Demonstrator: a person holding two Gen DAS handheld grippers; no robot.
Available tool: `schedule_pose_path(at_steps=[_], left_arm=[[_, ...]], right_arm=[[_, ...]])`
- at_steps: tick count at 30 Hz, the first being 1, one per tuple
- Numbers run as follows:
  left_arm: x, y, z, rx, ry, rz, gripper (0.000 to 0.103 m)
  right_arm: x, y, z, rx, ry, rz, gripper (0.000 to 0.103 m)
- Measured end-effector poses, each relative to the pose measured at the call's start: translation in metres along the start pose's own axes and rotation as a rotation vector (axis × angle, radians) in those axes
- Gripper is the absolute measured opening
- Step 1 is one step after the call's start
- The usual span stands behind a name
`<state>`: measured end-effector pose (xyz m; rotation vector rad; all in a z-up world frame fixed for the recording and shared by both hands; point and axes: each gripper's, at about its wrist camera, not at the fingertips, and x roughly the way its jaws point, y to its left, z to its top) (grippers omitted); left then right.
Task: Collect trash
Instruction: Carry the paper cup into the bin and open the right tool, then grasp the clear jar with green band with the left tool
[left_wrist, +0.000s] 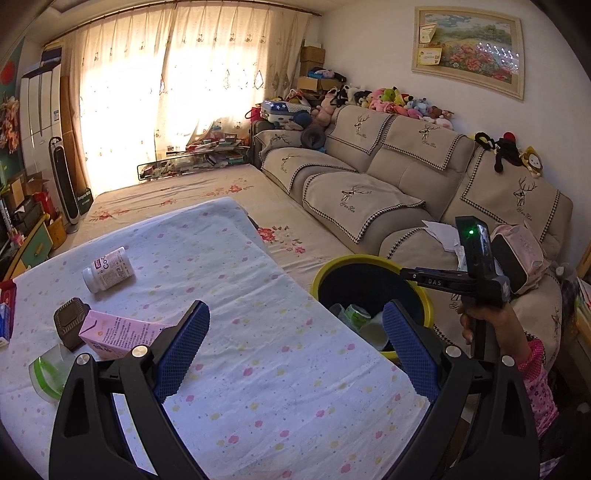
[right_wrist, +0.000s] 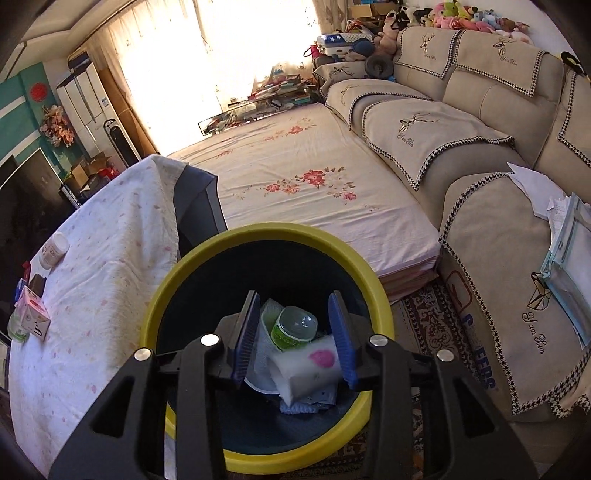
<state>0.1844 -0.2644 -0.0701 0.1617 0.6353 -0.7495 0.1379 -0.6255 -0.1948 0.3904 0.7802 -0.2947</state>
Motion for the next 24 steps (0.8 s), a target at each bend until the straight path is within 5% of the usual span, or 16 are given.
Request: schedule_pose_path(at_steps=[8, 19, 24], left_arm=[[-0.001, 0.039, -0.005, -0.038, 0.001, 0.102, 0.093], [0.017, 0.119, -0.023, 0.012, 0.118, 0.265, 0.093], [-0.018, 0.169, -0.032, -0.033, 0.108, 0.266, 0.093]], right_arm=[[-0.022, 0.032, 0.011, -0.024, -0.088, 0.086, 0.042], [-0.018, 0.06, 0.012, -0.065, -0.059, 0.13, 0.043], [-0.013, 0.064, 0.01, -0.081, -0.045, 0.142, 0.043]])
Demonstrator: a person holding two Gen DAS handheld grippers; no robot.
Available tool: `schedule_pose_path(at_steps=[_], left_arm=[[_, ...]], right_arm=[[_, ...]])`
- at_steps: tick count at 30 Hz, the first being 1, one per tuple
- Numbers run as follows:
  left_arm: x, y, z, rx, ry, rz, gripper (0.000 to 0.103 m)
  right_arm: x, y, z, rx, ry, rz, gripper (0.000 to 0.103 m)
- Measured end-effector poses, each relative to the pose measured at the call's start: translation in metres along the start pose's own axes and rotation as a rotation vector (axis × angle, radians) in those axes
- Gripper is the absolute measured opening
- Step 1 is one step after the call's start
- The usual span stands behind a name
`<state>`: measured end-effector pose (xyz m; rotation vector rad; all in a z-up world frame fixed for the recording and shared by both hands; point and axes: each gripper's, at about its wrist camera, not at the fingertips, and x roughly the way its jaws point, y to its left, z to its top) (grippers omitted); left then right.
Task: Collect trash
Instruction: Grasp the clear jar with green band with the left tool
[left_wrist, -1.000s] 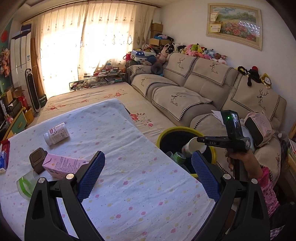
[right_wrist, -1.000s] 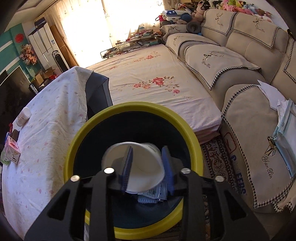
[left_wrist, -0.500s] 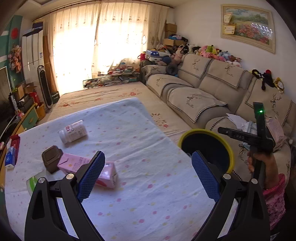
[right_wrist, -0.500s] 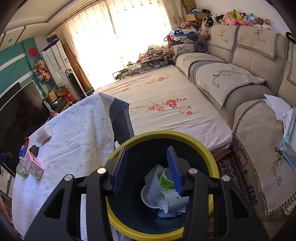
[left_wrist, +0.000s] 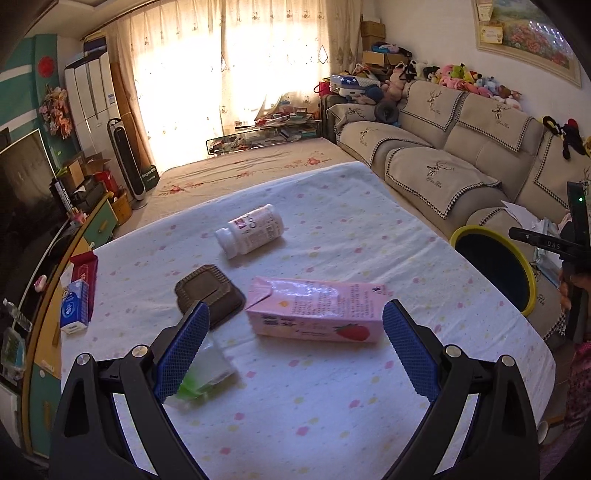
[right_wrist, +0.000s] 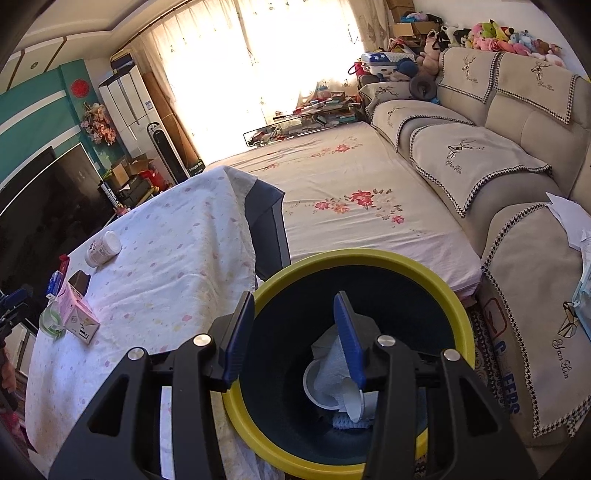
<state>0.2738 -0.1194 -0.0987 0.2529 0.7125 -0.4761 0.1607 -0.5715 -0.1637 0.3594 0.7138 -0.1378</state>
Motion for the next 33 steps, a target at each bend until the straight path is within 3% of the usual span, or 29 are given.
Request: schedule_pose_path(at_steps=[5, 12, 27, 31, 33], left_arm=[[-0.006, 0.043, -0.026, 0.013, 0.022, 0.014, 0.093], [0.025, 0.075, -0.043, 0.022, 0.074, 0.024, 0.093], [0.059, 0.081, -0.046, 0.124, 0.1, -0.147, 0.093], [0.05, 0.079, -0.047, 0.116, 0.097, -0.178, 0.077], [0.047, 0.079, -0.048, 0.105, 0.1, -0.194, 0.076]], right_arm=[[0.01, 0.01, 0.0, -0.007, 0.012, 0.021, 0.044], [0.011, 0.033, 0.001, -0.052, 0.023, 0.029, 0.044], [0.018, 0.061, 0.004, -0.098, 0.043, 0.018, 0.044], [0.021, 0.067, 0.002, -0.104, 0.052, 0.021, 0.044], [0.023, 0.069, 0.001, -0.106, 0.056, 0.025, 0.044]])
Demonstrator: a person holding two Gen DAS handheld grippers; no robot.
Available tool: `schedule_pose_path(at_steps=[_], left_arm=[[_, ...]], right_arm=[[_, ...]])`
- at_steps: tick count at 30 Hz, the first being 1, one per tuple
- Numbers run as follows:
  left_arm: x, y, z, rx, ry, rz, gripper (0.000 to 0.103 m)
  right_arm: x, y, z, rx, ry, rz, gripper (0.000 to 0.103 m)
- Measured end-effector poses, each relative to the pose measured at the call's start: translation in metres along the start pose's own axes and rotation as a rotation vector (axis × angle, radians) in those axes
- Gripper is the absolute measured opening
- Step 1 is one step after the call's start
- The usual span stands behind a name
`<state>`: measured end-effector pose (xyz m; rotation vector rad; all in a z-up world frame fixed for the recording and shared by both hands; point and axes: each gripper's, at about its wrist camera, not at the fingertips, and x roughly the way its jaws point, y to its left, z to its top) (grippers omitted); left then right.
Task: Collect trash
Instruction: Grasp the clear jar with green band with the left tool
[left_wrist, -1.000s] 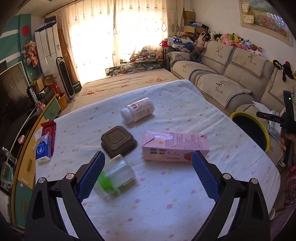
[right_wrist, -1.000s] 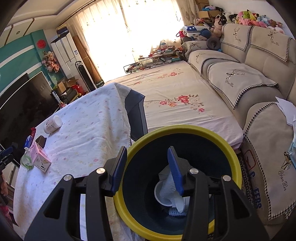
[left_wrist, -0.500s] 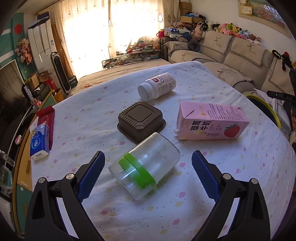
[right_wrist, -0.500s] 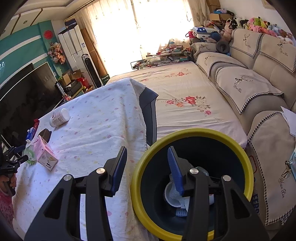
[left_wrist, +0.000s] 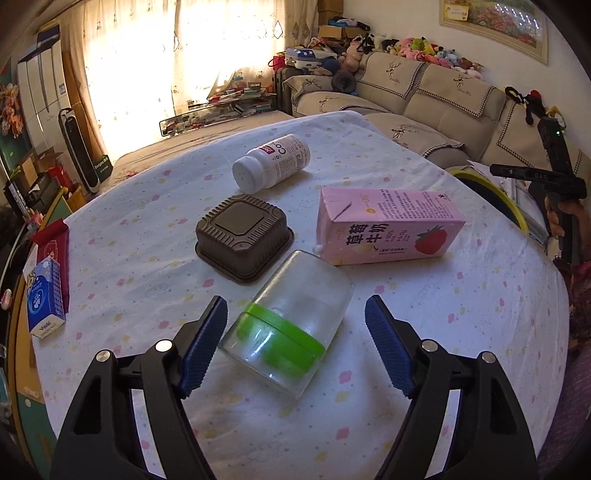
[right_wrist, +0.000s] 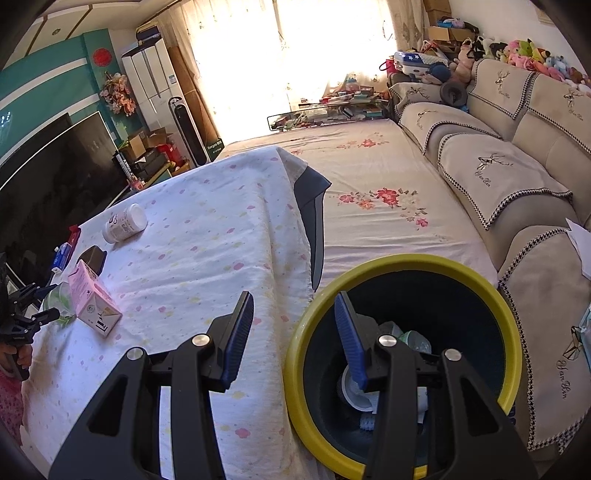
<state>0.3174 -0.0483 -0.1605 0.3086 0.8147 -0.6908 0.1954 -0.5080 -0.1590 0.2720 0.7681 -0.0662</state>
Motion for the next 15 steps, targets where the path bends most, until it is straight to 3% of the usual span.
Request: schedule_pose_path(at_steps=[6, 11, 15], left_arm=[[0.012, 0.005, -0.009, -0.023, 0.026, 0.035, 0.077], [0.014, 0.007, -0.01, -0.053, 0.007, -0.004, 0.065], [0.013, -0.004, -0.01, -0.017, 0.004, -0.007, 0.063]], right_arm=[[0.003, 0.007, -0.002, -0.012, 0.009, 0.026, 0.044], [0.0, 0.002, -0.005, -0.009, 0.007, 0.025, 0.044], [-0.003, -0.005, -0.006, 0.004, 0.003, 0.025, 0.044]])
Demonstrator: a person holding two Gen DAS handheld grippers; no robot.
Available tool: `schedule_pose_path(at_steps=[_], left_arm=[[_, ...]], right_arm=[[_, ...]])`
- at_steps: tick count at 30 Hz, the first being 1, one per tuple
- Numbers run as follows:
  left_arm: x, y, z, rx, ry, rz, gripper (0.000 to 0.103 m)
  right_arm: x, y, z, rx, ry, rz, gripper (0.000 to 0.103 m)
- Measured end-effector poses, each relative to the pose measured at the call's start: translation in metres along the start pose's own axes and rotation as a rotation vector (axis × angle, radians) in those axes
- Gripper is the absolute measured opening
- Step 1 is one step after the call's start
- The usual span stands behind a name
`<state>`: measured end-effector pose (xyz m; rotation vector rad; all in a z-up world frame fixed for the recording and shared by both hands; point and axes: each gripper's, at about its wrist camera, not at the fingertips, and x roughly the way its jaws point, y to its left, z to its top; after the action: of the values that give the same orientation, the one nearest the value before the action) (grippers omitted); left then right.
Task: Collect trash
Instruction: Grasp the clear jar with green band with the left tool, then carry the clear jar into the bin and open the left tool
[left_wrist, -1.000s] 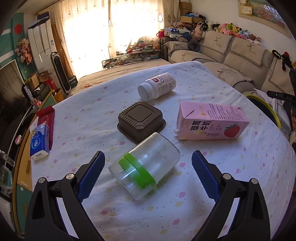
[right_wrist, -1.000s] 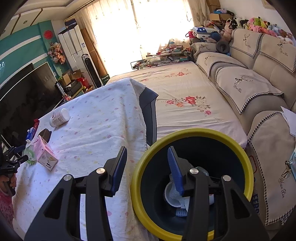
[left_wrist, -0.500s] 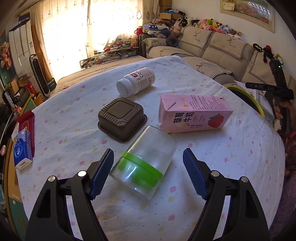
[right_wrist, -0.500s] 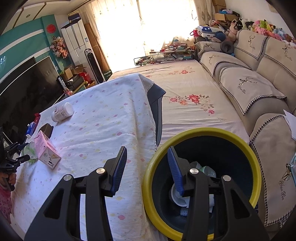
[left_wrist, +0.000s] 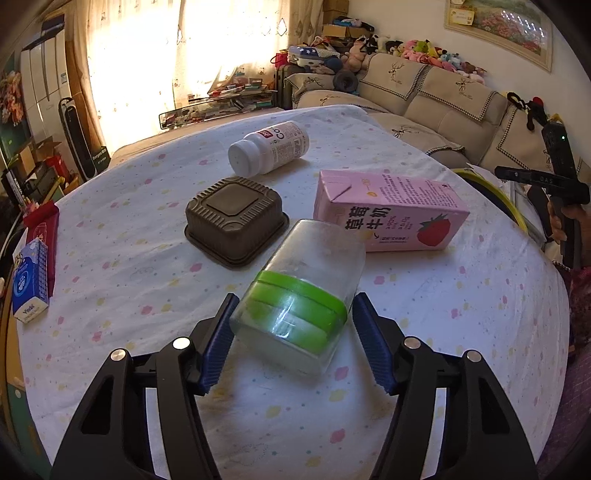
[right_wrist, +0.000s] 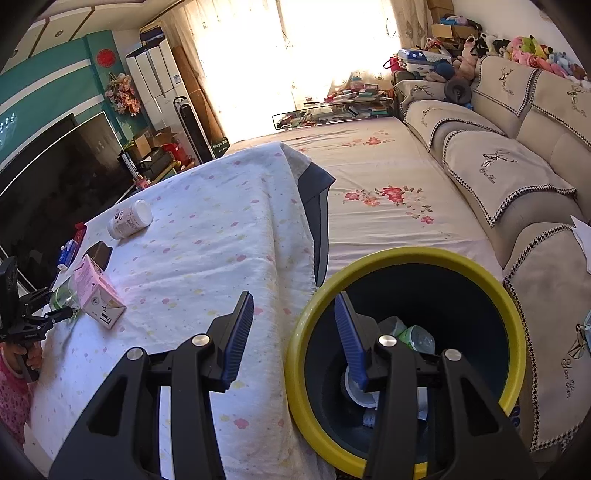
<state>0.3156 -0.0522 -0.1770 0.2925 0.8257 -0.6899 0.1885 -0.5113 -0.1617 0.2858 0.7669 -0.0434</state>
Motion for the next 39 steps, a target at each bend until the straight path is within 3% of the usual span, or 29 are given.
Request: schedule_pose_path(at_steps=[13, 22, 32, 39], left_arm=[[0.005, -0.031, 0.004, 0.061, 0.027, -0.013, 0.059], [0.003, -0.039, 0.01, 0.041, 0.004, 0.003, 0.056], [-0.054, -0.112, 0.032, 0.119, -0.069, 0.029, 0.052], [-0.057, -0.186, 0.08, 0.183, -0.094, -0.09, 0.052]], right_arm=[[0.001, -0.006, -0.004, 0.013, 0.004, 0.023, 0.044], [-0.002, -0.01, -0.008, 0.01, 0.003, 0.042, 0.044], [-0.016, -0.035, -0.015, 0.058, -0.031, 0.043, 0.044], [-0.042, -0.063, -0.023, 0.107, -0.085, 0.01, 0.044]])
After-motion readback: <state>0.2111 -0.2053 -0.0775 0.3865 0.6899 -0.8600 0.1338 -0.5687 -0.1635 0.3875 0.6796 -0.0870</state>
